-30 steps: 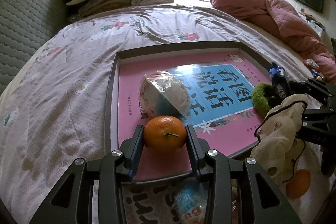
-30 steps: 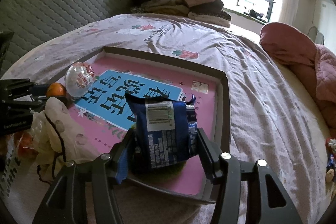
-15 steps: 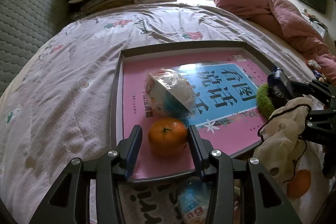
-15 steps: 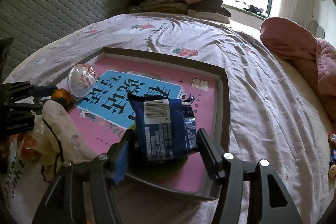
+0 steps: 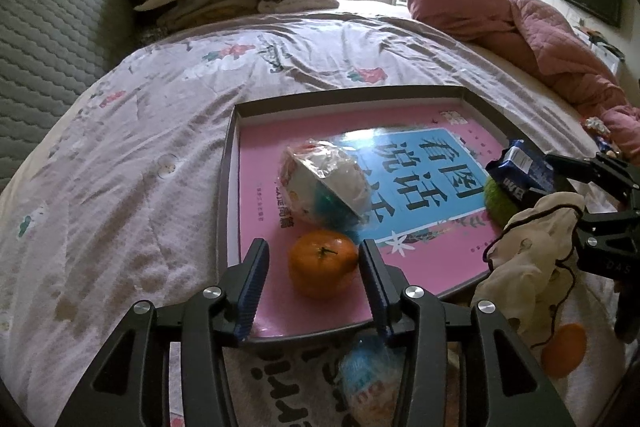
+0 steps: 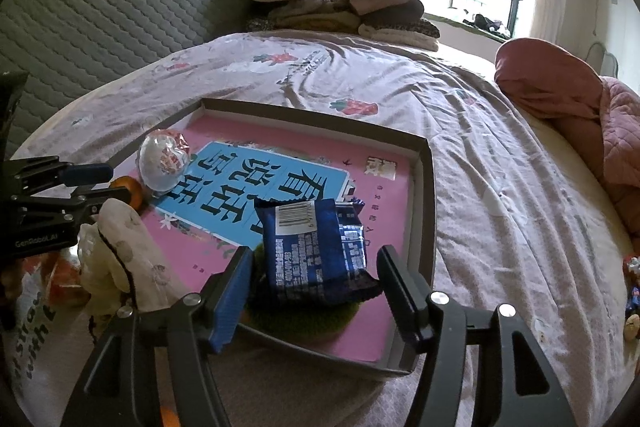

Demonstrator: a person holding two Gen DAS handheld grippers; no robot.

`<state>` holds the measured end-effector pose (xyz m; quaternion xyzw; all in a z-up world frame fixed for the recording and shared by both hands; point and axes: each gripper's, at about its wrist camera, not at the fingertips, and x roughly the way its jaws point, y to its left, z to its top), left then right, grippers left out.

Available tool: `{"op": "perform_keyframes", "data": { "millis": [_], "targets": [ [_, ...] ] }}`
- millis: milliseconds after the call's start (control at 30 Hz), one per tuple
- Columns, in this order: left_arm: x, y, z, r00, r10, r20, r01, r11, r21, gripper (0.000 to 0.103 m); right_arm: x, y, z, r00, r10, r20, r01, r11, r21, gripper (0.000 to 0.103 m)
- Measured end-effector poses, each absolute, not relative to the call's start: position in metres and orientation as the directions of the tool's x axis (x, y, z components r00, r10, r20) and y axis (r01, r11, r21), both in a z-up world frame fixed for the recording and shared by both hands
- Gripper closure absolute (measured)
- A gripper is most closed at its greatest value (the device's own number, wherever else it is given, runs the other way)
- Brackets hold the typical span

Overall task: Organize objects
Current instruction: 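Lower and open left tool to drop orange while right tool releases packet in tray, then withdraw both tools from the tray toward the remaining items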

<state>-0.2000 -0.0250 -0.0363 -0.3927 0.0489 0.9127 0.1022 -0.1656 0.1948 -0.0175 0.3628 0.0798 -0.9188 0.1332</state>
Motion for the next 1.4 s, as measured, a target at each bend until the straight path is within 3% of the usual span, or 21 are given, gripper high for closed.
{"op": "perform_keyframes", "data": {
  "millis": [633,767,1400],
  "targets": [
    [-0.188,-0.023,-0.02,-0.702,0.122,-0.701,-0.208,-0.978,0.037,0.054,-0.16,0.196,-0.001,-0.739,-0.188,-0.646,0.29,-0.956,-0.053,0.04],
    [-0.187,-0.025,-0.016,-0.708,0.127,-0.695,-0.202,-0.979,0.027,0.039,-0.159,0.197,0.0,-0.741,-0.191,-0.643,0.285,-0.957,-0.044,0.04],
    [-0.171,-0.031,0.018,-0.763,0.127,-0.634,-0.184,-0.983,0.024,0.032,-0.144,0.199,0.027,-0.786,-0.228,-0.574,0.29,-0.957,-0.017,0.039]
  ]
}}
